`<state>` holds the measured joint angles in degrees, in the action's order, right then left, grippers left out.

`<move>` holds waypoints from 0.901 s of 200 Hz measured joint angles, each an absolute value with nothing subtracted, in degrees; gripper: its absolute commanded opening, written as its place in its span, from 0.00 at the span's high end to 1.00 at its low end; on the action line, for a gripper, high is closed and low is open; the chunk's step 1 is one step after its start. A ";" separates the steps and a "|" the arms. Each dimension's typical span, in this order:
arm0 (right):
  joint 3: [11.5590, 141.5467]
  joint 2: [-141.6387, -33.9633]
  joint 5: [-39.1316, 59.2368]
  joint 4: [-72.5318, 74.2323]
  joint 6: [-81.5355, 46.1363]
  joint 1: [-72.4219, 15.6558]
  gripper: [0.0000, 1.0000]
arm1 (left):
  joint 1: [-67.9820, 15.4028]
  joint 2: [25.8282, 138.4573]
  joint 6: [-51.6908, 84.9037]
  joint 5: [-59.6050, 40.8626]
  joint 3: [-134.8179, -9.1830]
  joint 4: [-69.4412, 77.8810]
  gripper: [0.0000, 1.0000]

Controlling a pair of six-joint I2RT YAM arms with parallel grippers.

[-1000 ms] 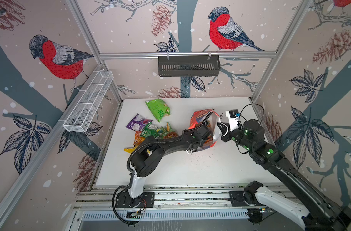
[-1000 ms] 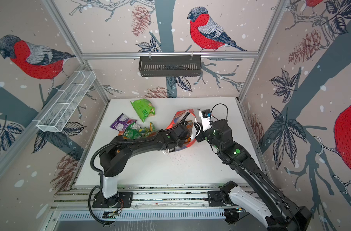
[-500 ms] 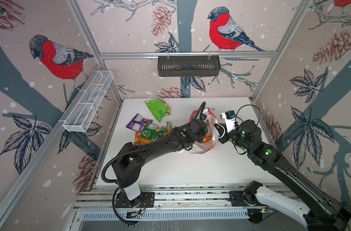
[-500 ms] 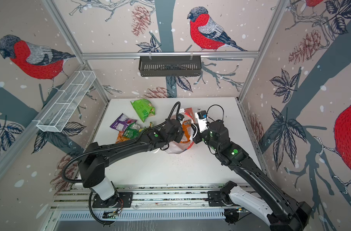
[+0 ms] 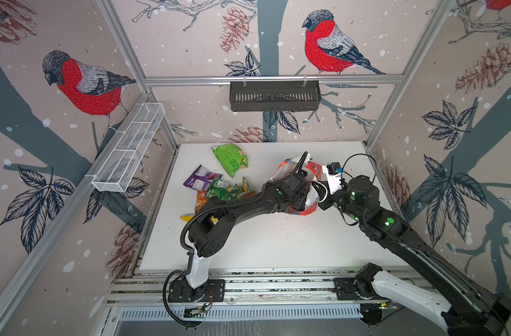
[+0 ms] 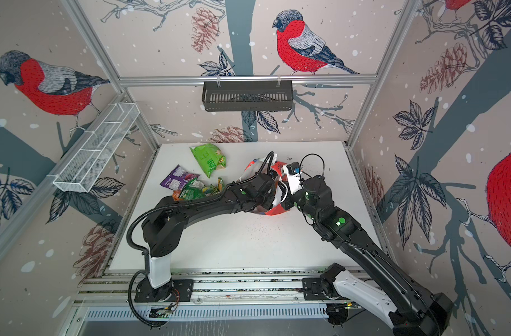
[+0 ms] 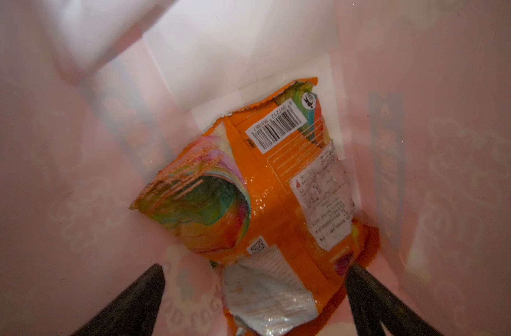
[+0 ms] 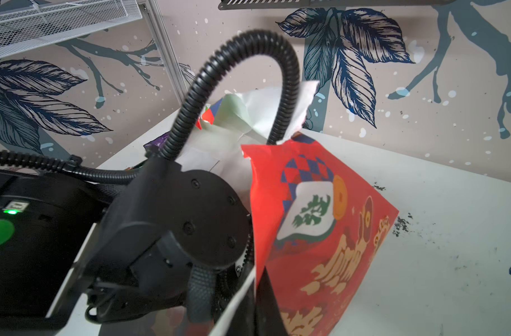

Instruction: Take the snacks out of the paper bag

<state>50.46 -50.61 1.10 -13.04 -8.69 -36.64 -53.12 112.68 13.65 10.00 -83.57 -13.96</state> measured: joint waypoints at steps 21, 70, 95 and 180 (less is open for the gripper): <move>50.28 -50.63 1.08 -12.75 -8.62 -36.64 1.00 | -53.19 114.72 13.80 9.04 -84.03 -13.50 0.03; 50.22 -50.76 0.43 -12.58 -8.62 -36.42 1.00 | -53.58 117.84 14.06 8.64 -84.82 -11.31 0.09; 50.22 -50.76 -0.03 -12.82 -8.62 -36.42 1.00 | -53.63 118.76 14.11 9.28 -85.49 -11.00 0.21; 50.11 -49.93 -0.30 -13.69 -8.67 -35.81 1.00 | -53.80 121.30 15.99 10.57 -86.61 -9.50 0.69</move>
<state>50.11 -49.93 -0.30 -13.69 -8.67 -35.81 -53.80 121.30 15.99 10.57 -86.61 -9.50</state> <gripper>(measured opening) 0.048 0.366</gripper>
